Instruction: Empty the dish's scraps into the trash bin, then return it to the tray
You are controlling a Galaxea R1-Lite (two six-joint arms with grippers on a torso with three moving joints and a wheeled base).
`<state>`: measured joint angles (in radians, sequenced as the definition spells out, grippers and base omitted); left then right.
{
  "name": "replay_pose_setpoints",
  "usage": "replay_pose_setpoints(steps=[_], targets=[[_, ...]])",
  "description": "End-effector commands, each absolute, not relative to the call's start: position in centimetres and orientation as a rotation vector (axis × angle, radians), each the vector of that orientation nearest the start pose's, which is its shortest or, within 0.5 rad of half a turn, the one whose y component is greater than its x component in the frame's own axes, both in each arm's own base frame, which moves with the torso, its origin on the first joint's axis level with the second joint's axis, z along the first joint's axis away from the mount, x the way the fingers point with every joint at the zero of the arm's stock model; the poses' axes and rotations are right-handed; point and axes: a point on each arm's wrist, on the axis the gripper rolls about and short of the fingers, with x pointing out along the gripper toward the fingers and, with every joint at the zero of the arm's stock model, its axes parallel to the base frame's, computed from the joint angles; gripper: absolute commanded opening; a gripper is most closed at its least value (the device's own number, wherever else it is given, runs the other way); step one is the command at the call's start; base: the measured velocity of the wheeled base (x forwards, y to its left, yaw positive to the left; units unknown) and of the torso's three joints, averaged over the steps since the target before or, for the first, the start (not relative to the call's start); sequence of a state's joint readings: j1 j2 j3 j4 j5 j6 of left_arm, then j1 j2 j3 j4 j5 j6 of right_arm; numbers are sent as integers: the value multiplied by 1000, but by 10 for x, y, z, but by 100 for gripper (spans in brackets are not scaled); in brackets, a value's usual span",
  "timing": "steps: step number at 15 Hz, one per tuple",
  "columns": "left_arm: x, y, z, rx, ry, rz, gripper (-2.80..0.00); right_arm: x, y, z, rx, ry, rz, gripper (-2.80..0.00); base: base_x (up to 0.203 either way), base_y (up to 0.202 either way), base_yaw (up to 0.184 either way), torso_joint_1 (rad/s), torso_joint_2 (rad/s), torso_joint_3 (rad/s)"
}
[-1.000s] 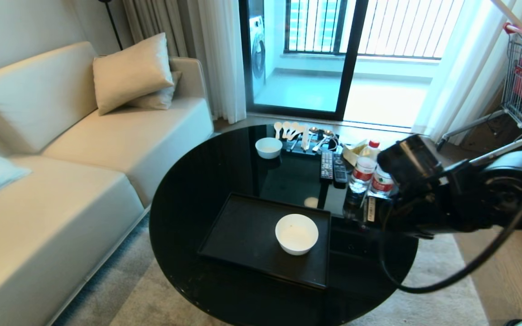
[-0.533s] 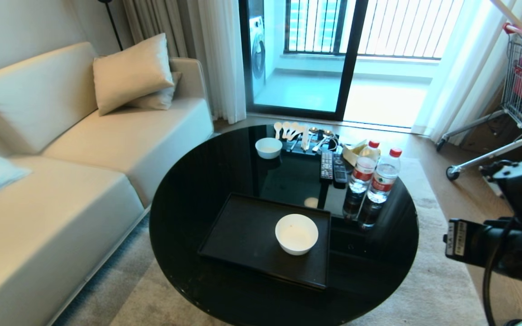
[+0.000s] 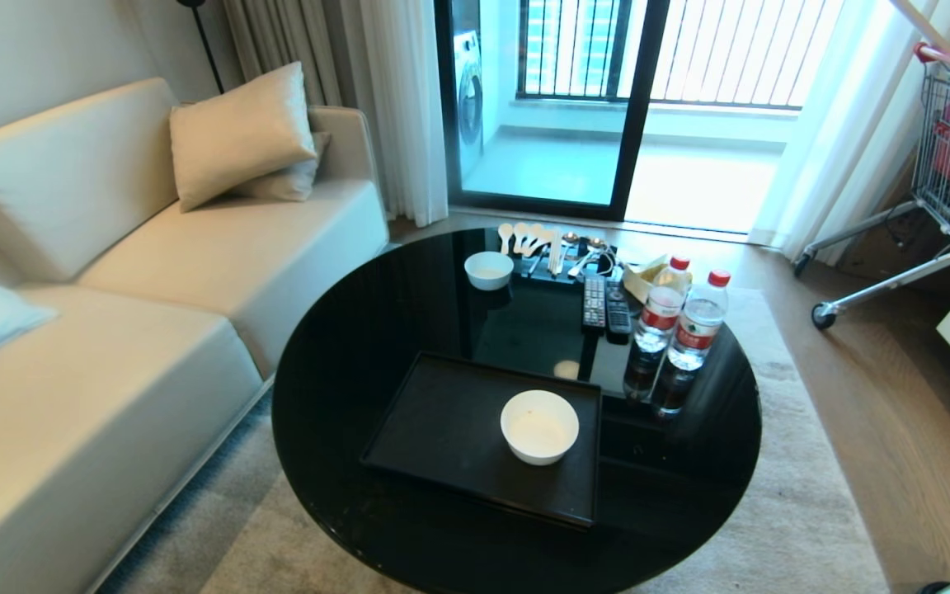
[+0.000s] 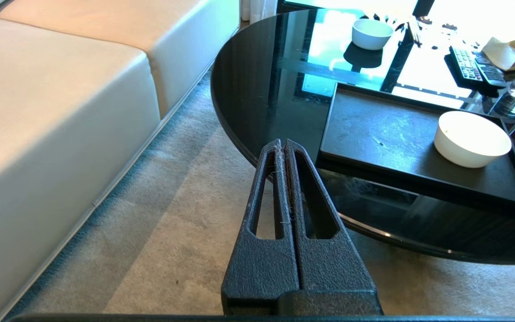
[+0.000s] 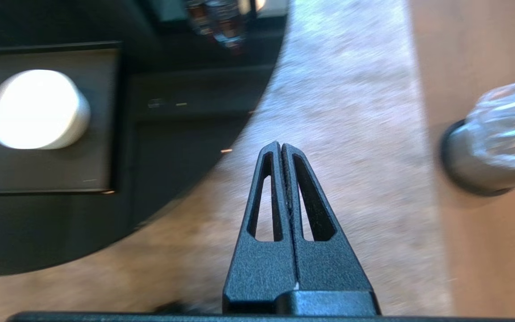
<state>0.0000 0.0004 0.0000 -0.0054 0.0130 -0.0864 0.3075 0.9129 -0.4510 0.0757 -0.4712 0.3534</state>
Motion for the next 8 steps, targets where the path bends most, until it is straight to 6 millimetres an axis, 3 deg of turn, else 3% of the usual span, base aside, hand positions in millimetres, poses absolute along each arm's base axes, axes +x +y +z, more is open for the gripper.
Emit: replay_pose_setpoints(steps=[1, 3, 5, 8], targets=[[-23, 0, 76, -87, -6, 14, -280, 70, 2, 152, 59, 293, -250, -280, 0, 0, 0, 0, 0, 0], [-23, 0, 76, -87, -7, 14, -280, 48, -4, 129, 2, 174, -145, -280, 0, 0, 0, 0, 0, 0], [-23, 0, 76, -87, -7, 14, -280, 27, -1, 121, -45, 73, -47, -280, 0, 0, 0, 0, 0, 0], [-23, 0, 76, -87, -7, 14, -280, 3, 3, 97, -87, 111, 22, -280, 0, 0, 0, 0, 0, 0]])
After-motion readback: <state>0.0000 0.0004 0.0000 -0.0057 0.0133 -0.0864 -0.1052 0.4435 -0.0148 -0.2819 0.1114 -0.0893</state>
